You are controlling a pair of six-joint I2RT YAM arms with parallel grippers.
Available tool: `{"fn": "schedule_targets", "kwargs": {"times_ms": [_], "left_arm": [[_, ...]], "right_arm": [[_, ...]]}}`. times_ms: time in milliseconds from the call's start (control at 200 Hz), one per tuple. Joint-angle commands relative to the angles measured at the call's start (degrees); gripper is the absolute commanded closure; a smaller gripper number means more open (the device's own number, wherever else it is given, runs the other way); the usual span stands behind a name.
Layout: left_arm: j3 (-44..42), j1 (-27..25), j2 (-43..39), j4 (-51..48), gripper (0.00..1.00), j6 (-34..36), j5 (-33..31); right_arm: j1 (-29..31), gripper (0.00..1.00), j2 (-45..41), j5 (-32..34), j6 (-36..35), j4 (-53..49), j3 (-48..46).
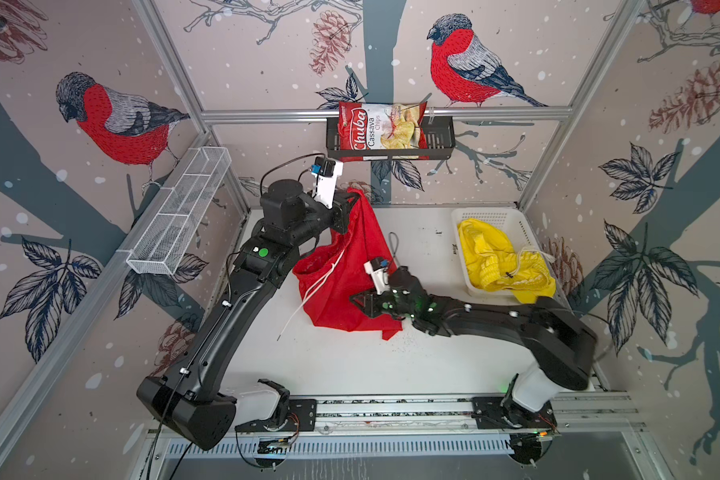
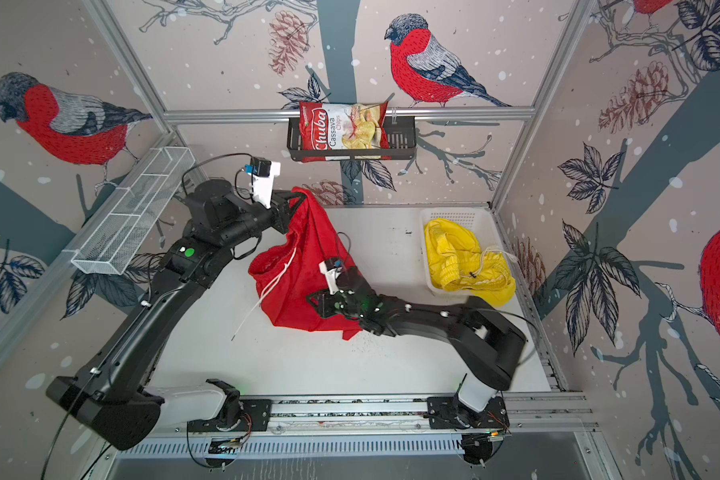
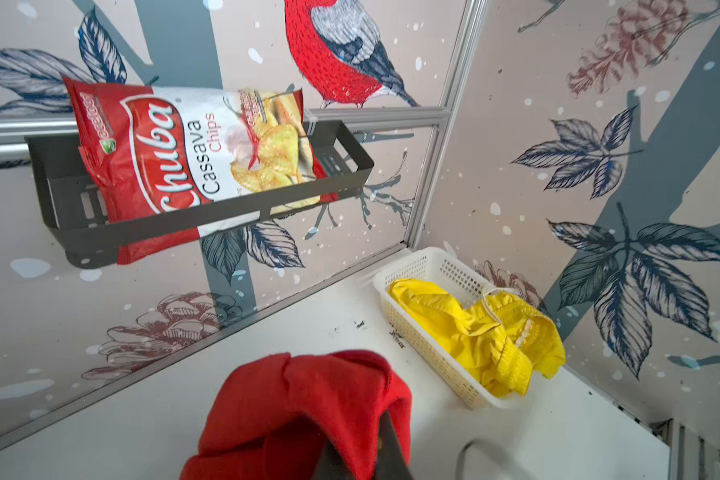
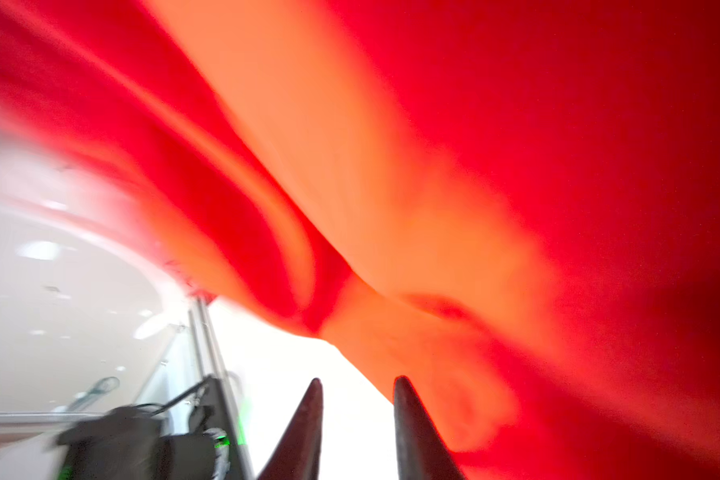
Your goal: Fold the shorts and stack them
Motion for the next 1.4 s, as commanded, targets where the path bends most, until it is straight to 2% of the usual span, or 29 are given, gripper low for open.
{"fn": "schedule_targets", "kwargs": {"times_ms": [0, 80, 125, 225, 330, 445, 575, 785, 885, 976, 1166, 1196, 1246, 1301, 1336, 1396], "left_arm": [[-2.5, 0.7, -1.6, 2.3, 1.00, 4.9, 4.2], [-5.0, 1.3, -3.2, 2.1, 1.00, 6.7, 8.6], [-6.1, 1.4, -4.1, 2.1, 1.00, 7.1, 9.7], [-7.9, 1.7, -6.6, 1.5, 1.00, 8.1, 13.4], [-11.0, 1.7, -9.9, 1.8, 1.00, 7.3, 18.3], [-13.6, 1.8, -13.5, 0.7, 1.00, 6.5, 24.7], [-15.6, 1.8, -18.2, -1.1, 1.00, 5.9, 26.5], [-18.7, 1.9, -24.3, -2.1, 1.00, 4.3, 26.2], [-19.1, 1.9, -25.1, -3.5, 1.00, 4.3, 24.9], [-19.3, 1.9, -24.8, -4.8, 1.00, 4.5, 24.1], [-20.1, 1.9, -22.9, -7.2, 1.00, 4.6, 23.7], [-20.5, 1.9, -22.7, -7.5, 1.00, 4.6, 23.6], [-21.2, 1.9, -22.5, -7.8, 1.00, 4.4, 22.9], [-22.0, 2.0, -22.7, -8.2, 1.00, 4.3, 22.4], [-22.6, 2.1, -22.9, -8.2, 1.00, 4.1, 22.0], [-23.4, 2.3, -23.4, -7.9, 1.00, 3.9, 21.3]], "right_arm": [[-2.4, 0.58, -11.7, 6.1, -6.1, -2.3, -5.0], [-6.2, 0.47, -20.5, 14.2, -8.5, -8.0, -7.7], [-9.8, 0.43, -23.2, 15.6, -9.2, -9.4, -9.2], [-19.4, 0.38, -22.5, 12.6, -7.0, -16.0, -7.7], [-24.8, 0.38, -12.8, 6.8, -7.1, -23.7, -1.2], [-25.1, 0.43, -1.1, 0.8, -9.5, -27.0, 5.8], [-26.0, 0.36, 7.0, -6.2, -8.5, -22.5, 8.1], [-26.3, 0.26, 19.7, -15.5, -7.5, -21.5, 16.2], [-25.9, 0.25, 22.6, -21.1, -5.2, -18.2, 16.1], [-24.9, 0.25, 24.1, -22.2, -4.0, -17.0, 14.7], [-23.5, 0.26, 21.7, -18.3, -4.0, -16.7, 8.1], [-23.4, 0.29, 20.7, -17.8, -4.2, -17.0, 7.0], [-23.0, 0.41, 19.2, -16.5, -4.5, -17.7, 5.4], [-22.0, 0.62, 17.6, -13.4, -5.5, -19.2, 4.1], [-21.3, 0.81, 16.7, -10.7, -6.2, -20.6, 3.6], [-20.9, 0.96, 15.2, -7.6, -6.9, -21.5, 3.0]]}}
